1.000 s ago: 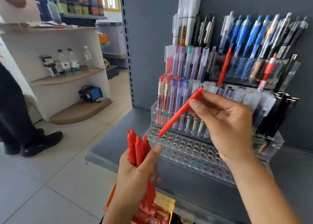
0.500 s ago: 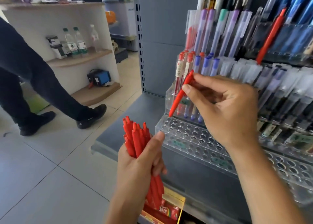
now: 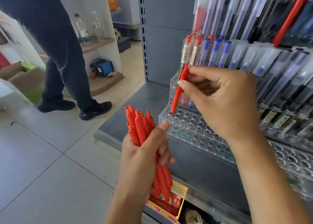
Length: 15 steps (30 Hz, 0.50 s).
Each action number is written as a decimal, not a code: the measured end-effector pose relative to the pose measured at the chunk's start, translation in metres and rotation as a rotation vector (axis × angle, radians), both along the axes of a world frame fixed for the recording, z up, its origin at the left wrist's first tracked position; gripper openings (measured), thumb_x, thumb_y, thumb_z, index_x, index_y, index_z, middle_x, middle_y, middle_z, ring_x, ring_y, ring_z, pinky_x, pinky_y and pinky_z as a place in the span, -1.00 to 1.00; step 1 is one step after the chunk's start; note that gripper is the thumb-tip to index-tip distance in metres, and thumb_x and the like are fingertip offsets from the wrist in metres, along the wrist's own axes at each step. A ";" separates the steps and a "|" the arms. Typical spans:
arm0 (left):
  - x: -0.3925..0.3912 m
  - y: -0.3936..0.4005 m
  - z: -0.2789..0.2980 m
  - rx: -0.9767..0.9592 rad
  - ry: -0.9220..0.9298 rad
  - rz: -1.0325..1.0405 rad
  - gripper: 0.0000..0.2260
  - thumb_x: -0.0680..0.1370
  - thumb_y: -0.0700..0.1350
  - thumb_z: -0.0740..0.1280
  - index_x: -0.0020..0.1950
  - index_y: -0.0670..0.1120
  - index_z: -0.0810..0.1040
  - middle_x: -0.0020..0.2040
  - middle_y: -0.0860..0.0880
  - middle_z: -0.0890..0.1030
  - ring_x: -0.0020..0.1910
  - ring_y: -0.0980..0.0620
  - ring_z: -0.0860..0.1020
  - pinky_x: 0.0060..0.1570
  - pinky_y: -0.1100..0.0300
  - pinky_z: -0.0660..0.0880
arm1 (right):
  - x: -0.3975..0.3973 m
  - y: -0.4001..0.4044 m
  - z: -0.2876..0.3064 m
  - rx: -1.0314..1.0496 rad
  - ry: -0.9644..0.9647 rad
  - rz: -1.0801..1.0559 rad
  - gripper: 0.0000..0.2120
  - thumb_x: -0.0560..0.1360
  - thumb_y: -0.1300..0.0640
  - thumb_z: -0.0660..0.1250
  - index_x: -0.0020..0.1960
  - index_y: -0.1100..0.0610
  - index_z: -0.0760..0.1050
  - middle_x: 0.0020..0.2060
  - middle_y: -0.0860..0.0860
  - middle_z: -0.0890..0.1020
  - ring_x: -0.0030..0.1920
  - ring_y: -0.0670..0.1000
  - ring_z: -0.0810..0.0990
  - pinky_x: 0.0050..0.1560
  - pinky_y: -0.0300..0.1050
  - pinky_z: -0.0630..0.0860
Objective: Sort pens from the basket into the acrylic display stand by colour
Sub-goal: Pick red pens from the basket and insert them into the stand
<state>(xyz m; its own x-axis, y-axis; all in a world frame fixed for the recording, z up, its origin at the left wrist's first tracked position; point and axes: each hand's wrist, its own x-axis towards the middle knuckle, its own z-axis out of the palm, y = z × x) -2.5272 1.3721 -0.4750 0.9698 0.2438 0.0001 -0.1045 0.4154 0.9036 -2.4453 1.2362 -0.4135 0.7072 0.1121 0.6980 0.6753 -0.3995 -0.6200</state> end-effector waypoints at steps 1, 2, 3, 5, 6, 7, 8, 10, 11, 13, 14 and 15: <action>0.001 0.000 0.000 -0.010 -0.004 0.002 -0.72 0.43 -0.03 0.48 -0.33 -0.08 0.44 -0.45 -0.05 0.33 -0.56 0.04 0.30 -0.43 0.13 0.47 | 0.000 0.001 0.000 -0.024 0.007 -0.021 -0.81 0.50 0.17 0.52 0.10 0.03 0.69 -0.22 -0.24 0.69 -0.21 -0.28 0.69 -0.13 -0.42 0.59; 0.001 0.000 0.000 -0.018 -0.005 0.009 -0.72 0.44 -0.03 0.48 -0.33 -0.08 0.43 -0.45 -0.05 0.33 -0.56 0.05 0.30 -0.43 0.13 0.48 | -0.001 0.002 -0.001 -0.038 0.022 -0.044 -0.79 0.49 0.15 0.53 0.12 0.06 0.67 -0.22 -0.21 0.70 -0.22 -0.27 0.69 -0.13 -0.41 0.60; 0.001 0.000 0.001 -0.026 -0.009 0.015 -0.72 0.45 -0.04 0.46 -0.34 -0.08 0.43 -0.45 -0.05 0.34 -0.55 0.05 0.31 -0.42 0.13 0.49 | -0.001 0.003 -0.001 -0.047 0.043 -0.061 -0.75 0.48 0.14 0.55 0.13 0.06 0.64 -0.22 -0.21 0.70 -0.24 -0.27 0.68 -0.14 -0.39 0.61; 0.001 0.001 0.001 -0.045 -0.023 0.022 -0.75 0.46 -0.05 0.44 -0.32 -0.08 0.44 -0.43 -0.04 0.36 -0.54 0.06 0.33 -0.41 0.13 0.50 | -0.002 0.004 -0.001 -0.081 0.081 -0.091 -0.75 0.46 0.12 0.57 0.09 0.04 0.58 -0.24 -0.23 0.69 -0.26 -0.28 0.68 -0.18 -0.33 0.63; 0.001 0.001 0.001 -0.052 -0.027 0.022 -0.76 0.47 -0.06 0.44 -0.31 -0.08 0.45 -0.43 -0.04 0.37 -0.54 0.06 0.34 -0.40 0.13 0.50 | -0.003 0.005 -0.001 -0.098 0.093 -0.106 -0.77 0.46 0.11 0.57 0.05 0.03 0.58 -0.25 -0.24 0.68 -0.26 -0.28 0.68 -0.20 -0.31 0.64; 0.001 0.002 0.001 -0.056 -0.029 0.022 -0.78 0.48 -0.07 0.43 -0.29 -0.08 0.46 -0.42 -0.05 0.37 -0.53 0.06 0.35 -0.39 0.13 0.51 | -0.004 0.005 -0.001 -0.107 0.097 -0.118 -0.79 0.46 0.11 0.56 0.02 0.03 0.58 -0.27 -0.25 0.65 -0.25 -0.28 0.68 -0.21 -0.31 0.64; 0.001 0.002 0.001 -0.059 -0.025 0.023 -0.79 0.49 -0.09 0.44 -0.29 -0.07 0.47 -0.42 -0.05 0.38 -0.53 0.06 0.36 -0.38 0.14 0.52 | -0.005 0.006 -0.001 -0.110 0.096 -0.129 -0.81 0.46 0.11 0.56 0.01 0.04 0.59 -0.28 -0.26 0.63 -0.23 -0.29 0.68 -0.21 -0.32 0.63; 0.001 0.001 0.002 -0.078 -0.016 0.026 -0.79 0.50 -0.14 0.47 -0.29 -0.05 0.51 -0.42 -0.04 0.39 -0.53 0.06 0.37 -0.37 0.15 0.53 | -0.005 0.007 -0.002 -0.106 0.095 -0.142 -0.83 0.47 0.11 0.55 0.01 0.04 0.61 -0.28 -0.26 0.61 -0.21 -0.29 0.68 -0.20 -0.35 0.63; 0.001 0.001 0.004 -0.093 -0.007 0.034 -0.82 0.49 -0.15 0.47 -0.28 -0.04 0.53 -0.42 -0.05 0.39 -0.53 0.06 0.37 -0.37 0.15 0.54 | -0.004 0.007 -0.003 -0.104 0.099 -0.145 -0.84 0.48 0.11 0.55 0.02 0.04 0.62 -0.27 -0.24 0.63 -0.21 -0.27 0.68 -0.19 -0.34 0.63; 0.001 -0.001 0.007 -0.129 0.006 0.055 -0.91 0.44 -0.14 0.42 -0.22 -0.09 0.53 -0.43 -0.05 0.42 -0.53 0.05 0.40 -0.37 0.14 0.56 | -0.002 0.010 -0.008 -0.112 0.110 -0.145 -0.84 0.48 0.13 0.54 0.05 0.06 0.66 -0.22 -0.17 0.69 -0.21 -0.24 0.70 -0.16 -0.28 0.66; 0.000 -0.002 0.008 -0.144 0.012 0.060 -0.91 0.45 -0.16 0.40 -0.19 -0.12 0.51 -0.43 -0.06 0.43 -0.53 0.05 0.41 -0.37 0.14 0.57 | -0.001 0.011 -0.011 -0.118 0.106 -0.149 -0.83 0.49 0.15 0.54 0.07 0.07 0.67 -0.19 -0.13 0.72 -0.21 -0.21 0.71 -0.13 -0.24 0.67; 0.000 -0.003 0.008 -0.160 0.022 0.066 -0.91 0.49 -0.18 0.38 -0.18 -0.14 0.50 -0.43 -0.07 0.45 -0.53 0.04 0.43 -0.36 0.12 0.58 | 0.000 0.013 -0.014 -0.124 0.095 -0.158 -0.81 0.49 0.16 0.54 0.10 0.07 0.68 -0.17 -0.10 0.74 -0.20 -0.20 0.71 -0.11 -0.20 0.69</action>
<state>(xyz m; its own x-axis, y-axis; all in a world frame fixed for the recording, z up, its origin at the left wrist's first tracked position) -2.5268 1.3688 -0.4666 0.9511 0.3021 -0.0644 -0.1176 0.5467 0.8290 -2.4454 1.2490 -0.4272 0.7847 0.0757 0.6153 0.5394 -0.5725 -0.6175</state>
